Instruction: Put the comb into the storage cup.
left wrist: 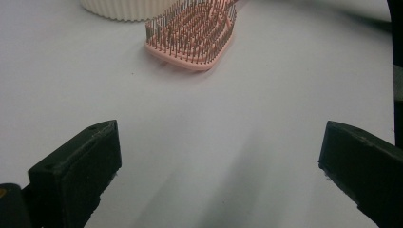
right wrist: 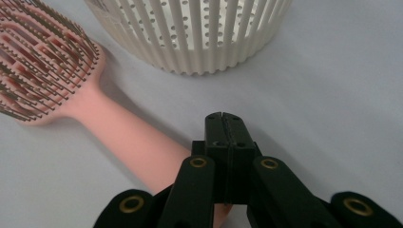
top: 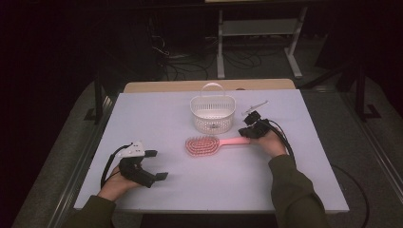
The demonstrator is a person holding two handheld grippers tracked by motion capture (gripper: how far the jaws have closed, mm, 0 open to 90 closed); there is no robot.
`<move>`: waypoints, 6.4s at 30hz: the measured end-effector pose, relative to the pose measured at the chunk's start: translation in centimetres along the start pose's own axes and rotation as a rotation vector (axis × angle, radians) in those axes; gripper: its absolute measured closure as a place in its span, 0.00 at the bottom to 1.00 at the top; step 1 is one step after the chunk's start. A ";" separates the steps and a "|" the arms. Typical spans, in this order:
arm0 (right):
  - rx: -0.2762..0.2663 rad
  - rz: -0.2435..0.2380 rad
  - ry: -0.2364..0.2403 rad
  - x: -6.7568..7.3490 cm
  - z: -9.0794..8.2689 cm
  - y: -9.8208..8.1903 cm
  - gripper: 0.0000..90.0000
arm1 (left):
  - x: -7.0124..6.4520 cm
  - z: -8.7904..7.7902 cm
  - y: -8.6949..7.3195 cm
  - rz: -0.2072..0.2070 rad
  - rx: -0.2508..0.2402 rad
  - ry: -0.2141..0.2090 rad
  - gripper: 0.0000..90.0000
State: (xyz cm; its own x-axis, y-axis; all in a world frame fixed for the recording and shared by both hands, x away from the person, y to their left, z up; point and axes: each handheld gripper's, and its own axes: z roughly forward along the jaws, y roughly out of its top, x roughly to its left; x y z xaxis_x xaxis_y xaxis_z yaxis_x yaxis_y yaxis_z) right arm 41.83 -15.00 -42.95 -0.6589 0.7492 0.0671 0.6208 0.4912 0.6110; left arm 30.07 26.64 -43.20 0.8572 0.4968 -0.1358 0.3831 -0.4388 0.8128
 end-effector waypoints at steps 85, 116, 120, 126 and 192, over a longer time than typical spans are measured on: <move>0.108 -0.165 0.090 6.0 -5.0 -7.0 0.99 | -0.3 0.1 0.0 0.012 0.011 -0.001 0.00; -0.118 -0.008 0.099 5.5 -7.8 -9.0 0.25 | -0.3 0.3 0.1 0.019 0.015 -0.007 0.00; -0.153 -0.012 0.068 6.0 -7.5 -9.9 0.13 | -0.4 0.3 0.1 0.019 0.016 -0.007 0.00; -0.158 -0.029 0.065 6.4 -7.1 -10.6 0.00 | -0.4 0.3 0.0 0.018 0.017 -0.010 0.00; -0.214 -0.036 0.094 6.2 -8.5 -7.8 0.00 | -0.5 0.6 0.0 0.012 0.024 -0.023 0.00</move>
State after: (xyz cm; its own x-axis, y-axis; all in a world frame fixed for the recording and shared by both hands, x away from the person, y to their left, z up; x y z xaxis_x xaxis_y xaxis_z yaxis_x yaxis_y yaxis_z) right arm 29.25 -17.93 -40.60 -0.7218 0.6833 0.1097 0.4990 0.4040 0.7667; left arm 29.82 25.96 -43.48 0.8690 0.4747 -0.1394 0.3810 -0.4624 0.8006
